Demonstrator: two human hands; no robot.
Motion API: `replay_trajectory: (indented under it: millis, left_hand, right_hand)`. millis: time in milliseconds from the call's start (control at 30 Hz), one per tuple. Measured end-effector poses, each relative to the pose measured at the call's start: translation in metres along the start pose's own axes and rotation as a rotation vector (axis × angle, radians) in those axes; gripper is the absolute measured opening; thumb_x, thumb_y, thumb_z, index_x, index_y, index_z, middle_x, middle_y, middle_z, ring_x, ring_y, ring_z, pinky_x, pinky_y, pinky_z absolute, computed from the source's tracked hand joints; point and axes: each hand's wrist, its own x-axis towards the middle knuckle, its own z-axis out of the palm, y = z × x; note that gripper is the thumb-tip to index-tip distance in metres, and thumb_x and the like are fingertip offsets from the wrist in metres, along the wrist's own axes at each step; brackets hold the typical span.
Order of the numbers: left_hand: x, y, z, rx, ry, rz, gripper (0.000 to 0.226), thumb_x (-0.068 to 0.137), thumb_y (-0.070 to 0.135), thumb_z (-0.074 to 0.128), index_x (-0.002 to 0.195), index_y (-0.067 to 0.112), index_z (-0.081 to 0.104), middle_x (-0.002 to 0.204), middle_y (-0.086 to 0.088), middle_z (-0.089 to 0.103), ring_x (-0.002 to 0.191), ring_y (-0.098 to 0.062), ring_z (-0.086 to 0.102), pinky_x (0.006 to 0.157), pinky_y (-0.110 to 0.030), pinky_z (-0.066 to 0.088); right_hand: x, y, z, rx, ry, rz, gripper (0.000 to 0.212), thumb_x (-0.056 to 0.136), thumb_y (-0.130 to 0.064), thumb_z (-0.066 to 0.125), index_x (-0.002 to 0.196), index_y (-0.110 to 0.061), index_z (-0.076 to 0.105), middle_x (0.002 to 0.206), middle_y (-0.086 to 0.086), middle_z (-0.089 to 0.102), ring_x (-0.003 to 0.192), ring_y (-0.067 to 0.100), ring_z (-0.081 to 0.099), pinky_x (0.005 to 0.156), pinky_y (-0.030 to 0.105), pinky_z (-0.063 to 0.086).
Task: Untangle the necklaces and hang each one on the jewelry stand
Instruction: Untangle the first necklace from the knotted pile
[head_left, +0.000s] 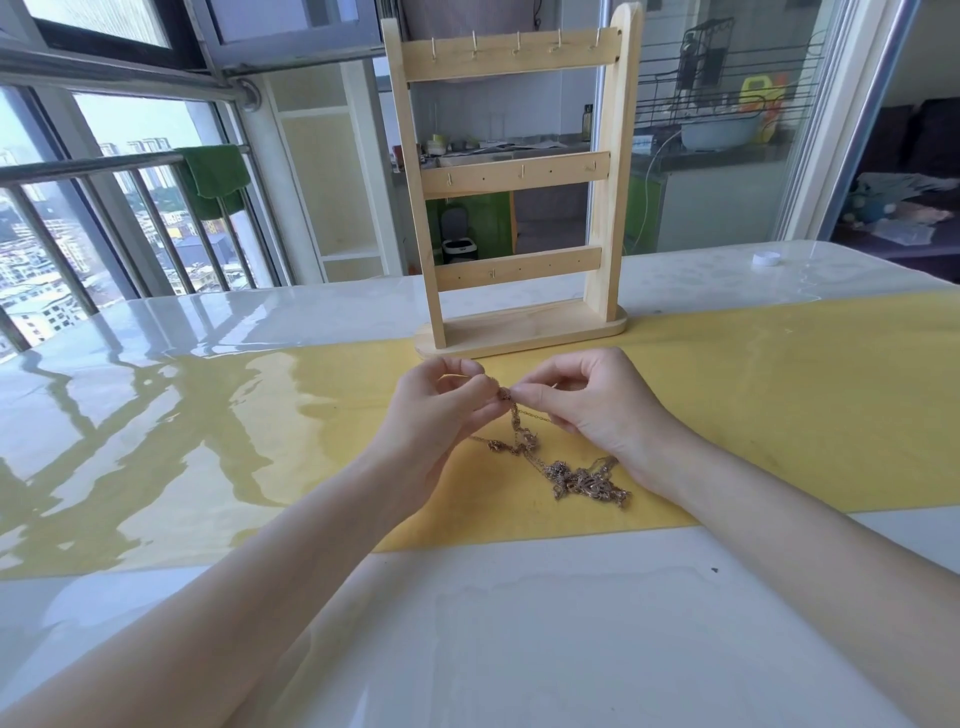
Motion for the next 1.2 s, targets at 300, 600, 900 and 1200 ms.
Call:
replay_trajectory:
  millis: [300,600,900,1200]
  left_hand:
    - [-0.002,0.001,0.001,0.148,-0.147,0.032,0.024,0.082,-0.007,0.065,0.094,0.013,0.058,0.086,-0.003,0.058,0.071,-0.015,0.059,0.08,-0.028,0.054]
    - [-0.003,-0.003,0.002,0.447,-0.105,0.153,0.017,0.082,-0.003,0.062,0.083,0.014,0.056,0.068,0.004,0.059,0.058,-0.006,0.054,0.062,-0.018,0.043]
    - [0.002,0.007,-0.001,0.036,-0.112,-0.089,0.02,0.083,-0.005,0.061,0.085,0.014,0.056,0.075,-0.005,0.057,0.055,-0.007,0.048,0.058,-0.016,0.048]
    - [-0.001,-0.002,0.002,0.366,-0.096,0.11,0.014,0.089,0.0,0.053,0.085,0.013,0.051,0.066,0.003,0.054,0.056,-0.009,0.044,0.06,-0.02,0.042]
  right_hand:
    - [0.001,-0.003,0.002,0.166,-0.008,0.122,0.014,0.087,-0.009,0.06,0.074,-0.009,0.062,0.057,0.0,0.048,0.052,0.01,0.043,0.046,0.019,0.034]
    - [0.002,-0.001,0.007,-0.187,-0.034,-0.037,0.021,0.089,-0.017,0.06,0.069,-0.02,0.055,0.039,-0.022,0.047,0.04,-0.002,0.043,0.044,0.011,0.029]
    - [0.002,-0.002,0.005,-0.053,-0.025,-0.047,0.023,0.089,-0.011,0.059,0.068,-0.018,0.053,0.038,-0.019,0.046,0.04,-0.002,0.042,0.046,0.011,0.03]
    - [-0.001,-0.005,0.005,-0.116,-0.11,0.005,0.021,0.081,-0.009,0.063,0.063,-0.016,0.056,0.044,-0.012,0.049,0.042,0.001,0.041,0.048,0.014,0.034]
